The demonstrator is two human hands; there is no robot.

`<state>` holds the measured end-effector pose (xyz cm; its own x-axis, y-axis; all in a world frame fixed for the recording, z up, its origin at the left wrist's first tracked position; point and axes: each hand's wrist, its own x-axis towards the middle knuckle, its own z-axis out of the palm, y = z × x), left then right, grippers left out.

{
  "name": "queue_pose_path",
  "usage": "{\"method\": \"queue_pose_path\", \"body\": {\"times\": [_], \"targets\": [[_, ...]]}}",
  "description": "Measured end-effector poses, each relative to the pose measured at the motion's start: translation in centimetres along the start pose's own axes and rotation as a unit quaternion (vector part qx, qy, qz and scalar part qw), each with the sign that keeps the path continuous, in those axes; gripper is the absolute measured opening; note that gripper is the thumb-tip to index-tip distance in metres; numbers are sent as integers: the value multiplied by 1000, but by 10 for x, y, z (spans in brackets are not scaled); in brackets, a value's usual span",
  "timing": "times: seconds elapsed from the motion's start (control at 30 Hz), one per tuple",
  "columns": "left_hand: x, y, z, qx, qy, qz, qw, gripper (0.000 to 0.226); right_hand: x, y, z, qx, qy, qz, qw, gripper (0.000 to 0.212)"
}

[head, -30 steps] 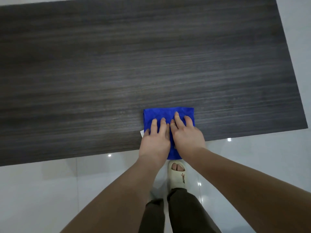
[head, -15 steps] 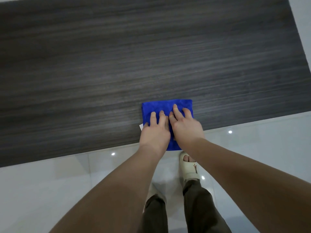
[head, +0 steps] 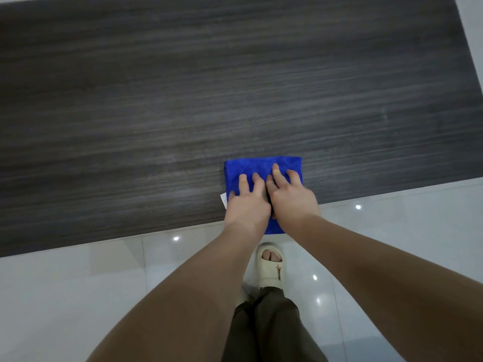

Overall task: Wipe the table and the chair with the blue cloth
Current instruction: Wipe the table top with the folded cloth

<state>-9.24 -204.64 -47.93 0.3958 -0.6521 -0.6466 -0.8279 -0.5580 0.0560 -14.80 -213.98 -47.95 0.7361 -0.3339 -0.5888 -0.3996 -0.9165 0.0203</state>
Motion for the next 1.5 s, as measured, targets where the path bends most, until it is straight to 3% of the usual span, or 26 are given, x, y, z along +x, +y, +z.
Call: {"method": "queue_pose_path", "body": {"times": [0.47,1.5], "targets": [[-6,-12,9,5,36,24,999,76,-3,-13,-6,-15,4,2,1000,66],[-99,-222,78,-5,38,-2,999,81,5,-249,-24,-35,-3,-25,999,64]]}}
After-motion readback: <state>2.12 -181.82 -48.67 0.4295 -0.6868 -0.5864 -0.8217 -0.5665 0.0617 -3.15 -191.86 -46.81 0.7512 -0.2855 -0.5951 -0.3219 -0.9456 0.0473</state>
